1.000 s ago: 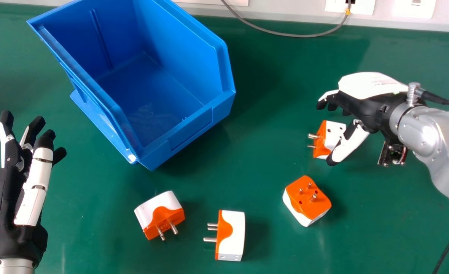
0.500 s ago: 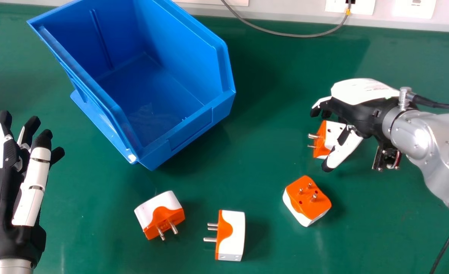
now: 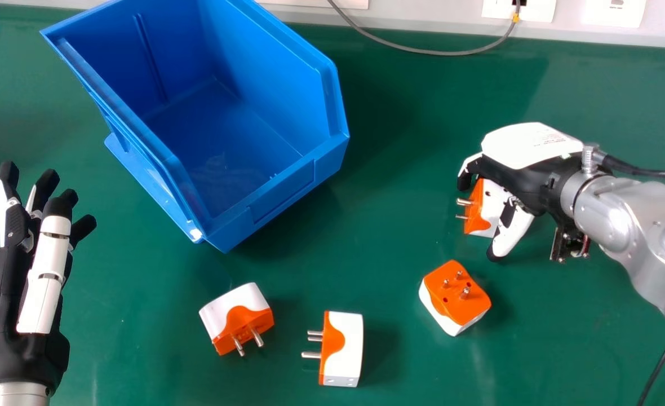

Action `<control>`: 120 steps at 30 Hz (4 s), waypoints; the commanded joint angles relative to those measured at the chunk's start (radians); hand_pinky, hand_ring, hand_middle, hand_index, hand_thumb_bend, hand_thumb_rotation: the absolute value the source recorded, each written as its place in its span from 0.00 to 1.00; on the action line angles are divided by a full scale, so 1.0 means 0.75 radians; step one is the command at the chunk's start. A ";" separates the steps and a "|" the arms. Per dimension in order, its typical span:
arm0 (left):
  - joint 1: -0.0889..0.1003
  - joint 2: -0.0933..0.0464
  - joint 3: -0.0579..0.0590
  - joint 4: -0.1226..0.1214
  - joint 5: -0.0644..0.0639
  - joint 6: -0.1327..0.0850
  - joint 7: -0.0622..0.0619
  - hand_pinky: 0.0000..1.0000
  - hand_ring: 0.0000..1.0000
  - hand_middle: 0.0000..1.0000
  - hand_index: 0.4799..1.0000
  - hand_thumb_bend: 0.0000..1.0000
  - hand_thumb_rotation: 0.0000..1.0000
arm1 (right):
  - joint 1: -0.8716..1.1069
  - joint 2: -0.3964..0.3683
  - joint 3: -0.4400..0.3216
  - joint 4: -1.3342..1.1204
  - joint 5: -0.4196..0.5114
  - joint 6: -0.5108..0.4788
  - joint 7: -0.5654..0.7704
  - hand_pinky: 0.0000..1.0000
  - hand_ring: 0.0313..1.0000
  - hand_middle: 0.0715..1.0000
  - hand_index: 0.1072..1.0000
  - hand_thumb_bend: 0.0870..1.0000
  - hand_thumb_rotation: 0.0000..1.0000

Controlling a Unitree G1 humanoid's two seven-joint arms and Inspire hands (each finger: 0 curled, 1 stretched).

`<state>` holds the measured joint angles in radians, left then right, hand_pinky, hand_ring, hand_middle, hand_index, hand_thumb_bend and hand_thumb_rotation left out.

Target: Pick all objects and put in blue box

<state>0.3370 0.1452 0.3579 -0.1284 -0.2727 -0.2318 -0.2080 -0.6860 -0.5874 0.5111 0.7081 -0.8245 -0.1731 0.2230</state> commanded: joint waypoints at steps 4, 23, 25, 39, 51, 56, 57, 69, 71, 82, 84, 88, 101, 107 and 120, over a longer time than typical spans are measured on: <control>-0.009 0.004 0.005 -0.043 -0.002 -0.008 0.011 0.88 0.95 0.98 0.95 0.29 0.73 | -0.056 -0.017 0.005 0.045 -0.033 -0.061 -0.116 0.44 0.54 0.59 0.65 0.54 0.09; 0.004 0.006 -0.004 -0.076 -0.008 0.025 0.017 0.89 0.95 0.98 0.95 0.26 0.69 | -0.043 -0.002 -0.014 0.058 -0.035 -0.022 -0.146 0.38 0.45 0.50 0.49 0.48 0.03; -0.001 0.008 0.001 -0.067 -0.018 0.023 0.009 0.89 0.95 0.98 0.95 0.26 0.69 | -0.044 0.009 -0.024 0.058 -0.016 0.006 -0.114 0.38 0.45 0.50 0.49 0.48 0.03; 0.002 0.011 0.006 -0.087 0.002 0.042 0.024 0.88 0.96 0.98 0.95 0.24 0.68 | -0.073 0.018 0.010 0.099 -0.014 0.045 -0.026 0.35 0.43 0.48 0.47 0.45 0.01; 0.003 0.003 0.003 -0.090 -0.008 0.041 0.023 0.89 0.96 0.98 0.95 0.25 0.67 | -0.057 0.029 -0.016 0.131 0.009 0.040 -0.099 0.14 0.17 0.27 0.37 0.42 0.12; 0.005 -0.005 -0.006 -0.106 -0.009 0.052 0.027 0.89 0.96 0.98 0.95 0.26 0.68 | -0.054 0.045 -0.040 0.124 0.051 0.077 -0.069 0.08 0.11 0.18 0.23 0.31 0.10; 0.005 -0.005 -0.006 -0.107 -0.010 0.054 0.026 0.89 0.96 0.98 0.95 0.26 0.68 | -0.054 0.047 -0.041 0.122 0.057 0.085 -0.067 0.07 0.10 0.16 0.20 0.29 0.08; -0.016 -0.004 0.003 -0.069 -0.043 0.047 0.001 0.89 0.96 0.98 0.95 0.30 0.69 | -0.042 0.045 -0.054 0.088 0.108 0.136 -0.033 0.01 0.02 0.04 0.04 0.27 0.01; -0.016 -0.003 0.002 -0.068 -0.045 0.050 0.000 0.89 0.96 0.98 0.94 0.31 0.68 | -0.041 0.044 -0.054 0.078 0.112 0.145 -0.029 0.01 0.01 0.03 0.03 0.27 0.01; -0.007 0.001 0.003 -0.085 -0.027 0.069 0.020 0.89 0.95 0.97 0.94 0.29 0.66 | -0.020 0.029 -0.090 0.003 0.145 0.152 -0.009 0.00 0.00 0.02 0.01 0.25 0.00; -0.003 0.003 0.000 -0.085 -0.021 0.063 0.021 0.88 0.95 0.97 0.93 0.28 0.65 | -0.012 0.025 -0.099 -0.025 0.153 0.159 0.000 0.00 0.00 0.02 0.01 0.24 0.00; -0.002 0.005 0.002 -0.072 -0.007 0.041 0.016 0.88 0.95 0.97 0.93 0.27 0.64 | 0.007 0.015 -0.119 -0.091 0.174 0.172 0.018 0.00 0.00 0.02 0.01 0.23 0.00; -0.002 0.000 0.013 -0.051 -0.017 0.029 0.005 0.88 0.94 0.96 0.91 0.25 0.61 | 0.116 -0.031 -0.231 -0.467 0.228 0.200 0.119 0.00 0.00 0.02 0.01 0.21 0.00; 0.004 0.002 0.015 -0.048 -0.020 0.026 -0.003 0.87 0.94 0.96 0.90 0.26 0.62 | 0.180 -0.044 -0.288 -0.736 0.251 0.215 0.194 0.00 0.00 0.02 0.01 0.21 0.00; 0.002 -0.001 0.013 -0.061 -0.017 0.047 0.017 0.86 0.94 0.96 0.89 0.27 0.64 | 0.213 0.054 -0.281 -1.044 0.343 0.146 0.290 0.00 0.00 0.01 0.01 0.20 0.00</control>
<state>0.3405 0.1397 0.3610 -0.1604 -0.2809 -0.1867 -0.1952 -0.5029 -0.5534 0.3094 -0.0458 -0.5892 -0.0454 0.4403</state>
